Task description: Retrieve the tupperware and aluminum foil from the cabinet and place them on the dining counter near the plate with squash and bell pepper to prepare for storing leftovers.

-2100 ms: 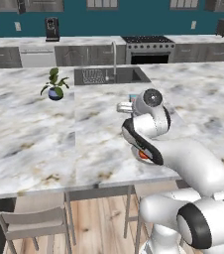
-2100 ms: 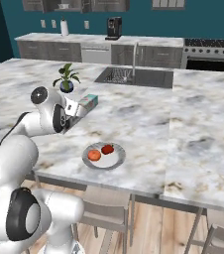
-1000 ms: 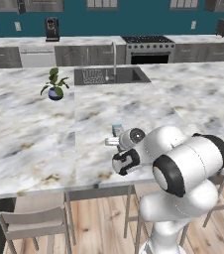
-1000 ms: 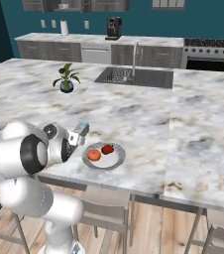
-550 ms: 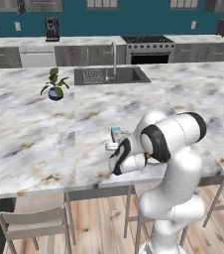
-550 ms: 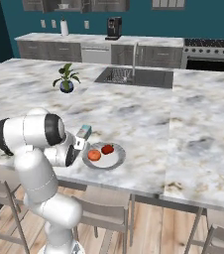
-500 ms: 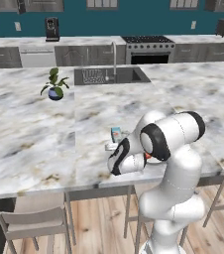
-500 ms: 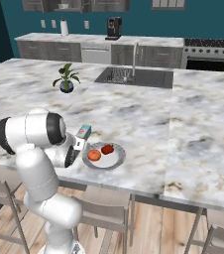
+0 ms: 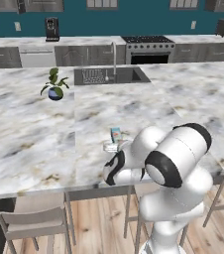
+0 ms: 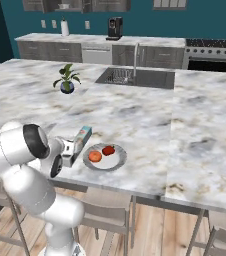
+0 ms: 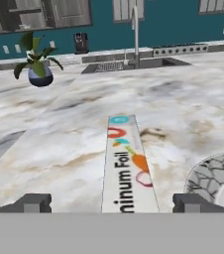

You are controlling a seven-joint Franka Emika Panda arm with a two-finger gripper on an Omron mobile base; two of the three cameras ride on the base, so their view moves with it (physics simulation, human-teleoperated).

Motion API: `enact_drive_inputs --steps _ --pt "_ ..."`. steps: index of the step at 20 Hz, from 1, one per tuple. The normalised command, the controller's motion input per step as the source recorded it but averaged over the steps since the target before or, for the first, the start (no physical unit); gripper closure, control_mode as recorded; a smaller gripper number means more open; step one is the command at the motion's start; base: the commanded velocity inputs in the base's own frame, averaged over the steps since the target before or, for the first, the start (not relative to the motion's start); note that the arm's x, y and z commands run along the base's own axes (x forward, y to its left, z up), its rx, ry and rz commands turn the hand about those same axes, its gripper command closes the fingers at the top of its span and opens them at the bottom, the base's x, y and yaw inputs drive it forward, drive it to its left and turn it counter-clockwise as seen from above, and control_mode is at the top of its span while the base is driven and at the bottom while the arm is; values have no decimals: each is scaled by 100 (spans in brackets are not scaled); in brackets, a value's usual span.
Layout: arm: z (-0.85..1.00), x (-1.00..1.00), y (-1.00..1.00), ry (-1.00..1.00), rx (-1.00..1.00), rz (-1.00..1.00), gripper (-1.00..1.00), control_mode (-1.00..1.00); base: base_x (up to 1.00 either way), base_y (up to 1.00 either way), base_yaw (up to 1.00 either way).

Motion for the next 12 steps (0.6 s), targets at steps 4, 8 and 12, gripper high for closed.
enact_drive_inputs --steps 4,8,12 --pt "100 0 -19 -8 0 2 -100 -100 0 0 0" --pt "100 -6 -18 -1 -3 0 -100 -100 0 0 0" --pt "100 -33 -28 14 -9 1 -100 -100 0 0 0"
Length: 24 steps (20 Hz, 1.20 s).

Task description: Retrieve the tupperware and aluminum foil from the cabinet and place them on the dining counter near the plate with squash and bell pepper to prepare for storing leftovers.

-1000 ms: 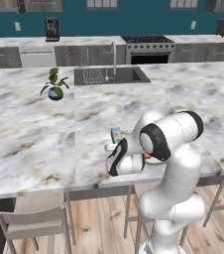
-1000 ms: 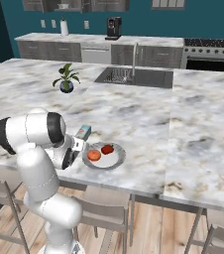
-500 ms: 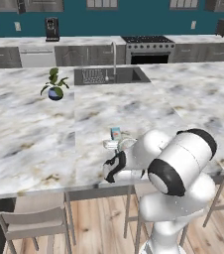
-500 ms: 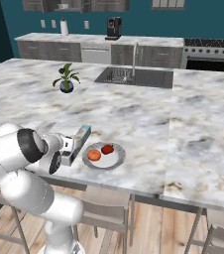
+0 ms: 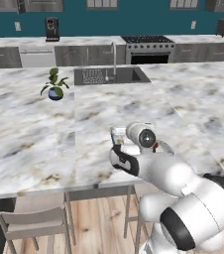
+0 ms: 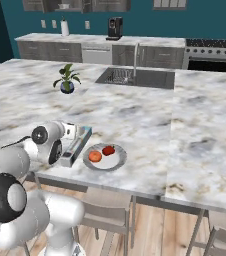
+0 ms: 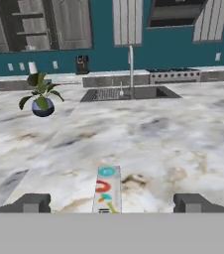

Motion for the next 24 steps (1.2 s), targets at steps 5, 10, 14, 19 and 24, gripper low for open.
enact_drive_inputs --steps 5,10,14,19,24 --pt "100 -55 -38 23 -6 4 -100 -100 0 0 0" --pt "98 -75 -38 25 -8 9 -100 -100 0 0 0" --pt "40 -100 -28 12 -13 25 -100 -100 0 0 0" --pt "0 -100 -10 3 -7 30 -100 -100 0 0 0" --pt "38 -100 -1 0 -7 29 -100 -100 0 0 0"
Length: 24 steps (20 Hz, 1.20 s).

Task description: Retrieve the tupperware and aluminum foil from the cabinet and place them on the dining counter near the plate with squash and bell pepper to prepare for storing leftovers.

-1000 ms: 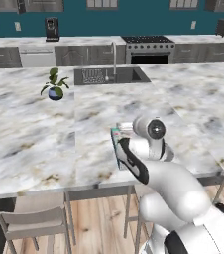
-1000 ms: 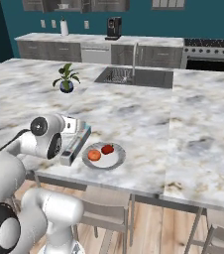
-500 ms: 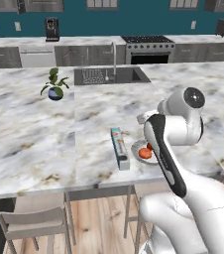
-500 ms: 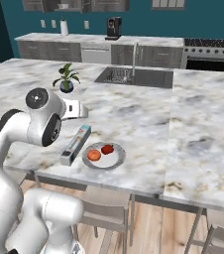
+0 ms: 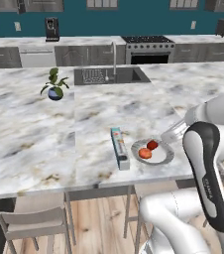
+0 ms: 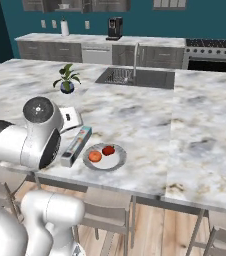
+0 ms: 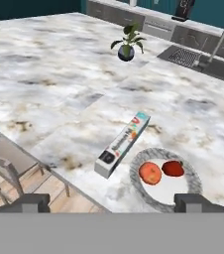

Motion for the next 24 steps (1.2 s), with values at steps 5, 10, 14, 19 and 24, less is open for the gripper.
enact_drive_inputs --steps 5,10,14,19,24 --pt "17 -36 11 2 -6 8 -100 100 -34 60 10" --pt "0 0 0 0 0 0 -100 100 -80 100 22" --pt "0 0 0 0 0 0 -100 100 -29 100 25" --pt "0 0 0 0 0 0 -100 100 5 100 24" --pt "0 0 0 0 0 0 -100 100 27 100 19"
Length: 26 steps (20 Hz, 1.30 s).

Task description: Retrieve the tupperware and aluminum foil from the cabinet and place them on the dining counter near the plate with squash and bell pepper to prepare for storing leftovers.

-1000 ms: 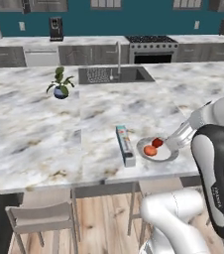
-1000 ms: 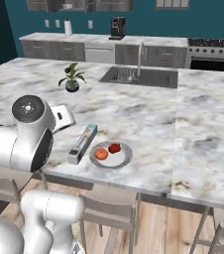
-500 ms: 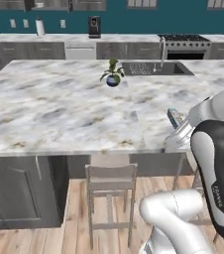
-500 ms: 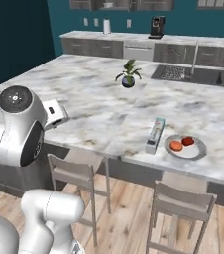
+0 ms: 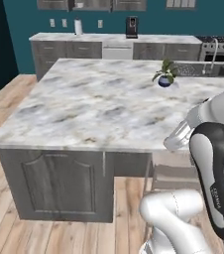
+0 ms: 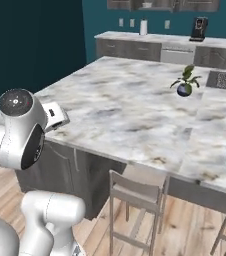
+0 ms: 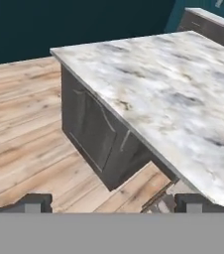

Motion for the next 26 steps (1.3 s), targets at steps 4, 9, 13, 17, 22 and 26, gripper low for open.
enact_drive_inputs --steps 4,9,13,17,22,26 --pt "0 0 0 0 0 0 -100 100 11 100 29" --pt "0 0 0 0 0 0 -100 100 17 100 37" --pt "0 0 0 0 0 0 -100 100 25 100 40" --pt "0 0 0 0 0 0 -100 100 41 100 36" --pt "0 0 0 0 0 0 -100 100 83 100 10" --pt "0 0 0 0 0 0 -100 100 74 96 -31"
